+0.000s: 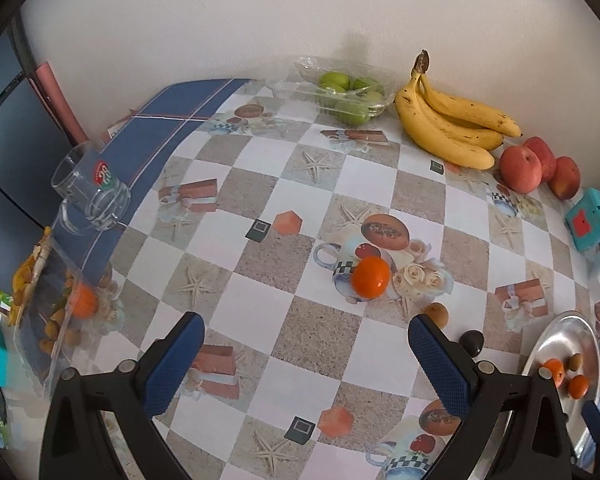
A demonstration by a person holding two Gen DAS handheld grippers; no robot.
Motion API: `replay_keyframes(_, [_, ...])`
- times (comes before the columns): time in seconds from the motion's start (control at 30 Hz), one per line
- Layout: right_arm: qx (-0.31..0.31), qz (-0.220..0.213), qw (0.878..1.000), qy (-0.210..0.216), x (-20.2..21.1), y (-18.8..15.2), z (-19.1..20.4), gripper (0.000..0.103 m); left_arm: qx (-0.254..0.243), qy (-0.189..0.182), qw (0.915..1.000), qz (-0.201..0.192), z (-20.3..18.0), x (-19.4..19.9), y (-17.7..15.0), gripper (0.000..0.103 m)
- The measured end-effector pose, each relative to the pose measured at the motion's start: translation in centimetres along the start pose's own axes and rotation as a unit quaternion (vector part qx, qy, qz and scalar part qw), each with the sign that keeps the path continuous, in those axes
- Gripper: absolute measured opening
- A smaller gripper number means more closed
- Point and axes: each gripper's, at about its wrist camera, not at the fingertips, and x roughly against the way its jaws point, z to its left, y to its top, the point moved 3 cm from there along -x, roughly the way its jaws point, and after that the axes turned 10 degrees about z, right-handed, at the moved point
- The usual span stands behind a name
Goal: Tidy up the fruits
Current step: 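Move both open grippers back from the bowl toward the fruit row, then lower the left gripper onto the loose tangerine and close it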
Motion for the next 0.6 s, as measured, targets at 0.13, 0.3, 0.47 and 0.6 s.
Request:
replay_keyframes(0.13, [0.024,-0.001,1.000,0.013,-0.3,0.2,2.0,0.098,-0.005,-0.007,0.9999,0.009,-0.1,-0.7,0.1,0.103])
replay_keyframes(0.3, [0.040,-0.002,0.999,0.018,-1.1,0.4,3.5,0.098,-0.017,-0.015,0.9994,0.025,-0.7,-2.0,0.1,0.103])
replay_keyframes(0.47, [0.042,0.009,0.999,0.016,-2.2,0.7,4.3,0.098,-0.021,-0.024,0.9991,0.028,-0.9,-3.2,0.3,0.103])
replay_keyframes(0.6, [0.030,0.011,0.999,0.023,-2.7,1.3,4.2,0.098,-0.019,-0.024,0.9987,0.040,-0.8,-4.3,0.6,0.103])
